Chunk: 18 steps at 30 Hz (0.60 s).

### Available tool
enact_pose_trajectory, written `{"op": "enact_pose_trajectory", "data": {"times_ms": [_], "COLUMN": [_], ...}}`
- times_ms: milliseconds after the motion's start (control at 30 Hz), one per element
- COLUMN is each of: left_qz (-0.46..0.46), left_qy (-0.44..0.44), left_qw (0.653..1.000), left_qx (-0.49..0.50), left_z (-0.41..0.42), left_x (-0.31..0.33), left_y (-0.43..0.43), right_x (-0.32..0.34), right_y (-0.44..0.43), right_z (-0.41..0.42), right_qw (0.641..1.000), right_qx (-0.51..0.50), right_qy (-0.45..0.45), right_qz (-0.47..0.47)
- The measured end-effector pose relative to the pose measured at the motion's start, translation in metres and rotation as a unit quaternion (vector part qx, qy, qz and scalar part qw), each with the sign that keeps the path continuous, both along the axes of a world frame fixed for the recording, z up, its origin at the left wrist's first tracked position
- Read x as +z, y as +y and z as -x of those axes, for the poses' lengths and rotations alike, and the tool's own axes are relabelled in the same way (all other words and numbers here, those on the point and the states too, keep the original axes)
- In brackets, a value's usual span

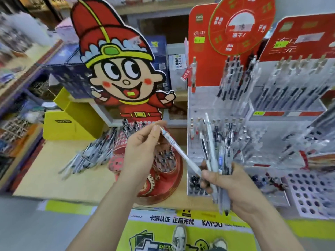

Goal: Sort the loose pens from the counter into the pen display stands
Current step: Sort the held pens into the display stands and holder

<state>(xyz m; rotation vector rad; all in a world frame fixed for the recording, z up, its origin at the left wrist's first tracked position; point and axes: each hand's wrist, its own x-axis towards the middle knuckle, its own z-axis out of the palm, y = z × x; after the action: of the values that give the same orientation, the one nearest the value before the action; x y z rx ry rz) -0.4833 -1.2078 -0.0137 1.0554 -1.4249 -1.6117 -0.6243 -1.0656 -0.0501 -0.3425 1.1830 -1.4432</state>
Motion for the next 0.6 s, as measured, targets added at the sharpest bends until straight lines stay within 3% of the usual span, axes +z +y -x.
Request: {"op": "enact_pose_trajectory", "data": {"times_ms": [200, 433, 600], "left_qz": [-0.057, 0.115, 0.176], "left_qy": [0.030, 0.009, -0.010], "left_qw": [0.993, 0.991, 0.976], "left_qx": [-0.102, -0.060, -0.125], "left_z": [0.000, 0.017, 0.032], "left_x": [0.005, 0.017, 0.021], "left_y": [-0.021, -0.027, -0.034], "right_x": [-0.015, -0.009, -0.001], "right_y": [0.001, 0.022, 0.048], "right_z": [0.001, 0.016, 0.030], "right_qw": [0.996, 0.985, 0.983], "right_qx": [-0.080, -0.169, -0.149], "right_qy": [0.035, 0.031, 0.093], "right_qz": [-0.022, -0.023, -0.047]}}
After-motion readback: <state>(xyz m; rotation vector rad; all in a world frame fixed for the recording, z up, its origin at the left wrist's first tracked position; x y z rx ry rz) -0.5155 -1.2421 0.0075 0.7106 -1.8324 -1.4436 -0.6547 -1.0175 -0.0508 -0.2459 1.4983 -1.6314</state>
